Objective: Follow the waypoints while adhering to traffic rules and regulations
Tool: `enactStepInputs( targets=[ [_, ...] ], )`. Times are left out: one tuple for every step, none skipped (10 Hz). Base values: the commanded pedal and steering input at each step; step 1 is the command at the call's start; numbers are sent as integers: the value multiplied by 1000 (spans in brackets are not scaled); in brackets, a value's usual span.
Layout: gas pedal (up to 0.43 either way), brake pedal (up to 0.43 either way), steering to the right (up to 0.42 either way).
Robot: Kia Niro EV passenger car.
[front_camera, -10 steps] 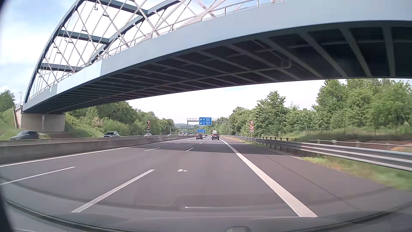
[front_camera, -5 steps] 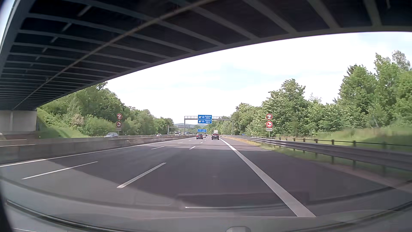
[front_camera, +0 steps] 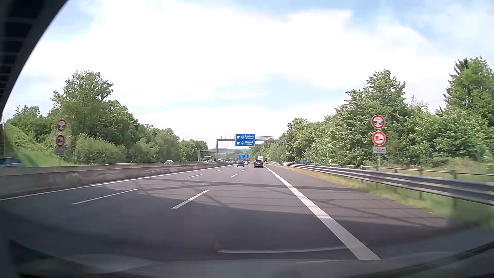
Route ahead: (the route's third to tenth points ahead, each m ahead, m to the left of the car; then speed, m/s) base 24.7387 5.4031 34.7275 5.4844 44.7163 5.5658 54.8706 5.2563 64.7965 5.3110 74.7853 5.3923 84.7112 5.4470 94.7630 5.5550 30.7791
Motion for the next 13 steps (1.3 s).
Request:
enactStepInputs(
  targets=[
    [118, 0, -3],
    [118, 0, -3],
    [118, 0, -2],
    [118, 0, -3],
    [110, 0, -3],
    [110, 0, -2],
    [98, 0, -3],
    [87, 0, -2],
    [87, 0, -3],
    [87, 0, -3],
    [87, 0, -2],
    [87, 0, -3],
    [79, 0, -2]
  ],
)
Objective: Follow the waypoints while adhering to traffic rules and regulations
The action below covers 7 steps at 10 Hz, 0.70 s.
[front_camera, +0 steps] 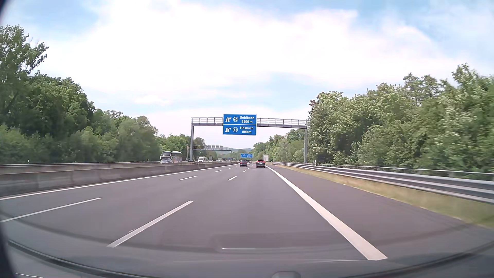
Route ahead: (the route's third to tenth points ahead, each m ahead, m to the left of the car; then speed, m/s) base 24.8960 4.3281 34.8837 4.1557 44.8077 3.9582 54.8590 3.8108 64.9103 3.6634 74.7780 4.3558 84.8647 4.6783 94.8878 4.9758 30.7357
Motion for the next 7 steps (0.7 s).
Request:
enactStepInputs(
  targets=[
    [79, 0, -2],
    [79, 0, -3],
    [79, 0, -2],
    [79, 0, -3],
    [79, 0, -3],
    [79, 0, -2],
    [79, 0, -2]
  ],
)
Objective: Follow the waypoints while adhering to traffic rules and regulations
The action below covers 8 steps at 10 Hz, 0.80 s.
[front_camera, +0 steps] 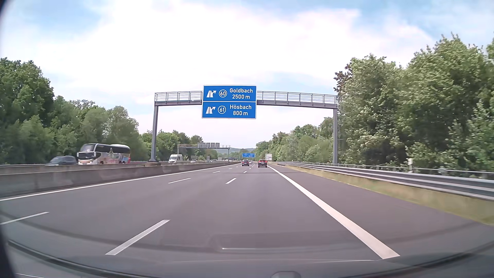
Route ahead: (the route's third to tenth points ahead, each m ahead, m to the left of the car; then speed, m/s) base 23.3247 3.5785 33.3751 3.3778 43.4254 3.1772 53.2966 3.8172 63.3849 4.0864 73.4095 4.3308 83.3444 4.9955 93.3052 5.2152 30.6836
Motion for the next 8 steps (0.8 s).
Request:
enactStepInputs(
  targets=[
    [79, 0, -2],
    [79, 0, -1],
    [87, 0, -1],
    [87, 0, -1],
    [87, 0, 0],
    [87, 0, 0],
    [87, 0, 0],
    [87, 0, 0]
  ],
)
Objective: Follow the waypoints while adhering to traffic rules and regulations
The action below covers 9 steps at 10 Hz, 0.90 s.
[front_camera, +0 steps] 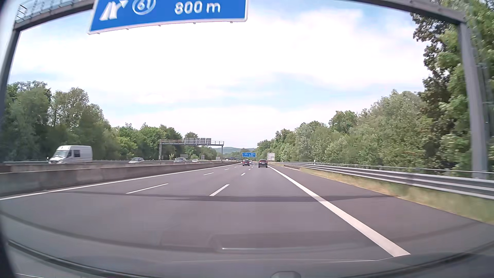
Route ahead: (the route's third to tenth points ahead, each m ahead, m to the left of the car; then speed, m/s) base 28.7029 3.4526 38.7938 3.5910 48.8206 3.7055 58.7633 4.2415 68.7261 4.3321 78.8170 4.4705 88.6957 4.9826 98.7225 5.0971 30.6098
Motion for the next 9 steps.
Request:
enactStepInputs(
  targets=[
    [87, 0, 0],
    [87, 0, 0],
    [87, 0, 0],
    [138, 0, 0],
    [150, 0, 0],
    [150, 0, 0],
    [150, 0, 0],
    [150, 0, 0],
    [150, 0, 0]
  ],
)
